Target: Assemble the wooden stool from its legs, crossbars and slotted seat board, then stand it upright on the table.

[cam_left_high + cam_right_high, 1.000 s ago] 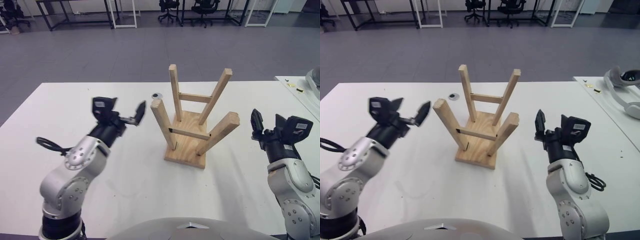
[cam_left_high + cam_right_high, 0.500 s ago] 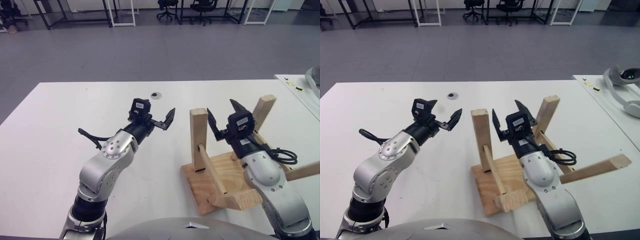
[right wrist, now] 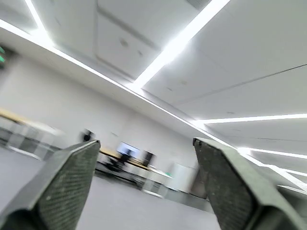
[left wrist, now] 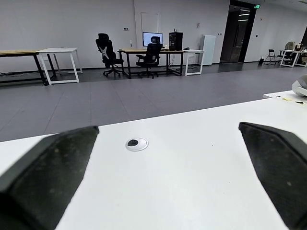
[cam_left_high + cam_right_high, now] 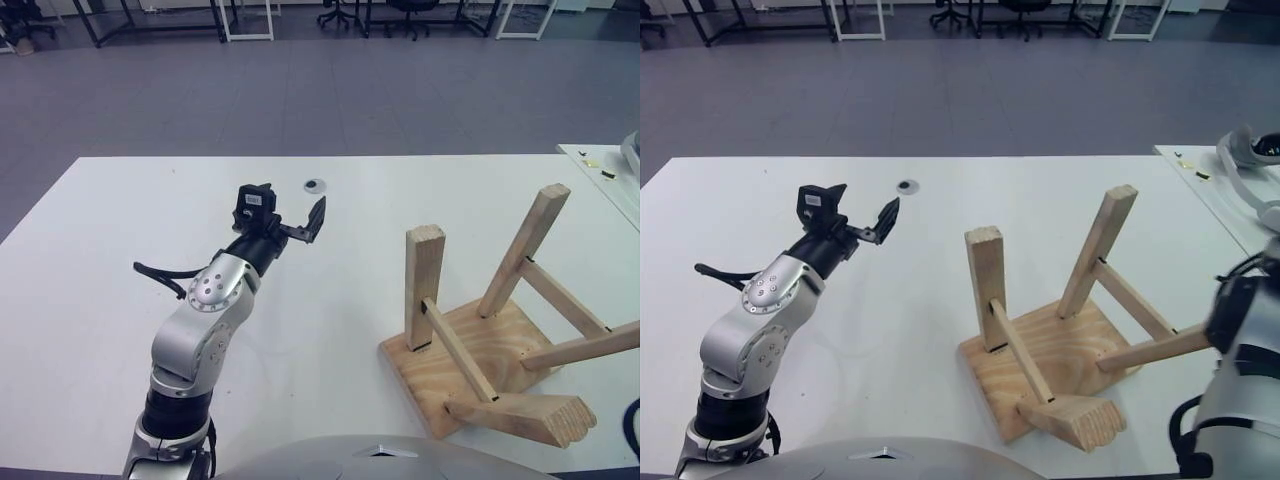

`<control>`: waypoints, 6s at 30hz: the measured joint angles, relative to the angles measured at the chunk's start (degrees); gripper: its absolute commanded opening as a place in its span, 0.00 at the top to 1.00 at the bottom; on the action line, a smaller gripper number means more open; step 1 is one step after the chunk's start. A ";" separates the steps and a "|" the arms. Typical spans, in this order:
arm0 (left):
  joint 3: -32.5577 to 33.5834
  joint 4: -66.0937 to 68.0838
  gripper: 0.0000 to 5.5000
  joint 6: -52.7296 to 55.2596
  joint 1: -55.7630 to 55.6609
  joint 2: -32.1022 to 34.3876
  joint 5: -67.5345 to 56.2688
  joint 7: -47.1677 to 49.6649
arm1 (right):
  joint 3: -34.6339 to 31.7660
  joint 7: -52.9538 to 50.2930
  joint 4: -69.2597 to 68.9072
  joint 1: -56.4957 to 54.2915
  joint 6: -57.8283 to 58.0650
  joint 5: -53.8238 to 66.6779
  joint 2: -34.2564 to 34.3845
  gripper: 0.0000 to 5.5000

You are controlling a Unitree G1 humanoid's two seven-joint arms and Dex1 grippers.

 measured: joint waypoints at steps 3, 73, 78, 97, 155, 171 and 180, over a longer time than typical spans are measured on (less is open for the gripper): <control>-0.09 0.30 0.02 -1.69 0.06 -2.04 1.16 0.31 | 2.83 2.05 20.46 -2.60 -7.79 -5.61 -6.04 0.34; -7.46 -4.68 0.02 1.80 26.47 26.26 1.94 -35.87 | 20.48 43.02 -37.88 49.44 41.08 35.81 27.05 0.34; 1.09 10.89 0.02 -14.40 24.29 25.55 4.23 -37.56 | 20.49 56.53 -36.93 57.67 32.69 28.44 3.77 0.34; -4.11 64.69 0.55 -55.67 -4.53 23.83 13.81 -68.04 | 16.49 35.41 -4.42 53.35 -2.60 7.76 20.13 0.98; -4.83 40.21 0.55 -31.38 -0.55 31.31 8.94 -74.11 | 21.01 53.30 -17.61 40.00 16.22 10.42 11.52 0.68; -3.03 52.45 0.46 -47.92 -3.77 32.27 13.27 -73.25 | 22.58 54.13 -17.05 39.68 13.49 10.81 14.47 0.68; -2.88 58.16 0.30 -50.24 -7.04 31.07 13.19 -73.30 | 24.65 57.04 -16.99 40.01 11.86 10.67 14.61 0.58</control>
